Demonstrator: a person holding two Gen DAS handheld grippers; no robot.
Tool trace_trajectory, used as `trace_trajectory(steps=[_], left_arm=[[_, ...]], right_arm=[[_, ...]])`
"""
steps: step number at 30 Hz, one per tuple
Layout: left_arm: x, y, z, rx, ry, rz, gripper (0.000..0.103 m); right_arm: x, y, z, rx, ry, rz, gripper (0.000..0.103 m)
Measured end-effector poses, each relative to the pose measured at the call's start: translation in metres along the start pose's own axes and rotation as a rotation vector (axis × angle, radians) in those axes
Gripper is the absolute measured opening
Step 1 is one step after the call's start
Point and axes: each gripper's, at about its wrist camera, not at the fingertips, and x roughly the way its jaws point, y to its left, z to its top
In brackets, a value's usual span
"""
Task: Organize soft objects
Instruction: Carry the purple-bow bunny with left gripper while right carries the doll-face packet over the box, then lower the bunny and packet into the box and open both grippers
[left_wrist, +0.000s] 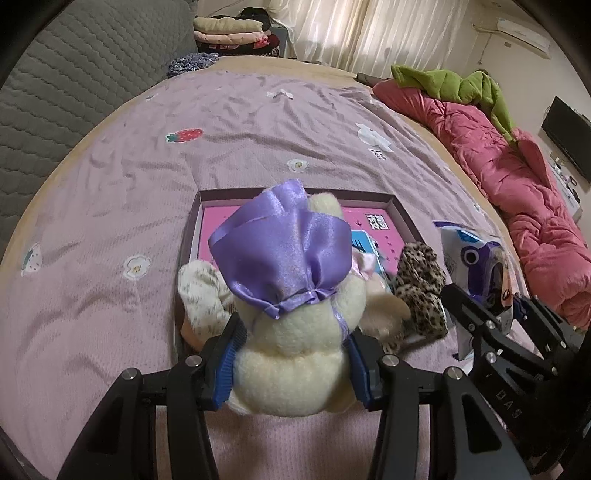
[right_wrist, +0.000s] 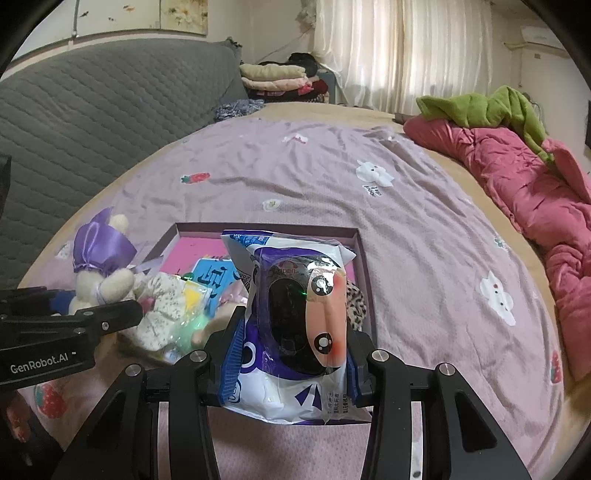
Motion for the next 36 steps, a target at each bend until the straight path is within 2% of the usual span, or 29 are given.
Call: trace_trajectory(steps=[10, 17, 20, 22, 25, 27, 36], left_arm=[[0.043, 0.002, 0.009, 0.002, 0.052, 0.026, 0.051], [0.066, 0.004, 0.005, -0.011, 0.099, 0.033, 0.052], [0.068, 0.006, 0.006, -0.028, 0.097, 0.024, 0.053], [0.067, 0.007, 0.007, -0.032, 0.098, 0.023, 0.053], [0.062, 0.006, 0.007, -0.028, 0.077, 0.02, 0.057], [0.058, 0.005, 0.007, -0.028, 0.064, 0.01, 0.061], [0.02, 0.004, -0.001, -0.032, -0.009, 0.015, 0.062]], right_arm=[[0.048, -0.006, 0.003, 0.023, 0.065, 0.013, 0.046], [0.071, -0.008, -0.007, 0.03, 0.113, 0.02, 0.049], [0.071, -0.011, -0.008, 0.049, 0.107, 0.021, 0.052], [0.07, -0.011, -0.007, 0.048, 0.106, 0.015, 0.059], [0.065, -0.011, -0.006, 0.055, 0.09, 0.022, 0.063], [0.06, -0.01, -0.005, 0.05, 0.08, 0.014, 0.07], [0.019, -0.007, -0.01, 0.056, 0.022, 0.0, 0.073]])
